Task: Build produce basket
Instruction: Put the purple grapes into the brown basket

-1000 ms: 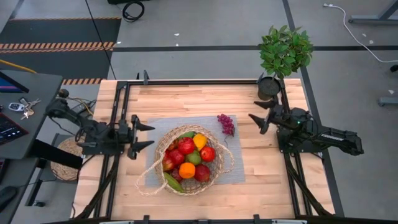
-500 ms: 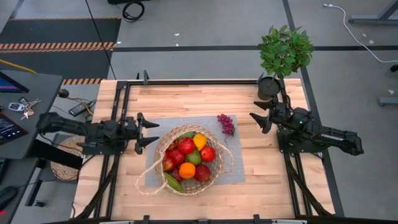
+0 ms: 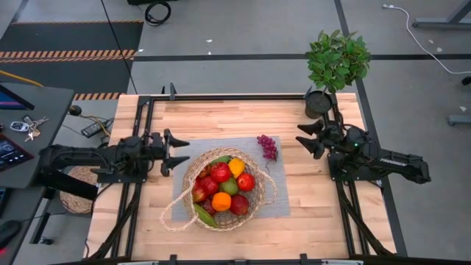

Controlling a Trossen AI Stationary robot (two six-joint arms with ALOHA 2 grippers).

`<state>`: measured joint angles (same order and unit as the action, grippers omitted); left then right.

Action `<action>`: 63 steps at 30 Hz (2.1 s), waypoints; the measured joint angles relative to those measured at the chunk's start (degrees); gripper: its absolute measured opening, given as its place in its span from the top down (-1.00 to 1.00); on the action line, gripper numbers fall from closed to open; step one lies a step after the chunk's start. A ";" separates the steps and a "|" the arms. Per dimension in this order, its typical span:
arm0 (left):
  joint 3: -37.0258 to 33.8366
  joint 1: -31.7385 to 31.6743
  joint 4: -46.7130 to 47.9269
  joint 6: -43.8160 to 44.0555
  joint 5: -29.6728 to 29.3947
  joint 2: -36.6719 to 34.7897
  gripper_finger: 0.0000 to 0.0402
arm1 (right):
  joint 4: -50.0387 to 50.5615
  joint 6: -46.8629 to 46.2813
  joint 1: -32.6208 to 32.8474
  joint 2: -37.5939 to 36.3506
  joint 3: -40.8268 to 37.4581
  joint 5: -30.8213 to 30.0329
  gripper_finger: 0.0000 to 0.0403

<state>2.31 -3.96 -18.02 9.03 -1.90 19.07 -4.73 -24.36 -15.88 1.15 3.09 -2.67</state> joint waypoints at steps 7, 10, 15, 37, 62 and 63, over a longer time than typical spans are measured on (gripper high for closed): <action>-1.80 2.97 1.66 2.73 0.16 -0.01 -0.42 | 3.42 4.04 0.00 6.16 5.87 -5.15 -0.73; -1.80 4.11 0.76 2.45 -0.05 -0.07 -0.42 | 5.91 7.96 -0.07 10.76 9.29 -7.99 -0.73; -1.80 4.17 0.46 0.20 -0.42 -0.85 -0.42 | 9.28 10.90 -0.05 20.32 13.70 -8.10 -0.73; -1.80 4.15 0.72 0.79 -4.27 -0.72 -0.42 | 8.58 20.00 -1.86 51.06 22.93 -3.35 -0.96; -1.80 4.17 0.72 0.77 -4.29 -0.72 -0.43 | -13.30 6.47 3.13 83.06 22.88 -12.94 -0.90; -1.80 4.17 0.74 0.79 -4.27 -0.72 -0.43 | -13.32 6.30 3.13 83.68 22.88 -12.89 -0.88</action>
<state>0.51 0.21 -17.29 9.82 -6.17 18.35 -18.05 -18.06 -12.75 84.82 25.98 -15.55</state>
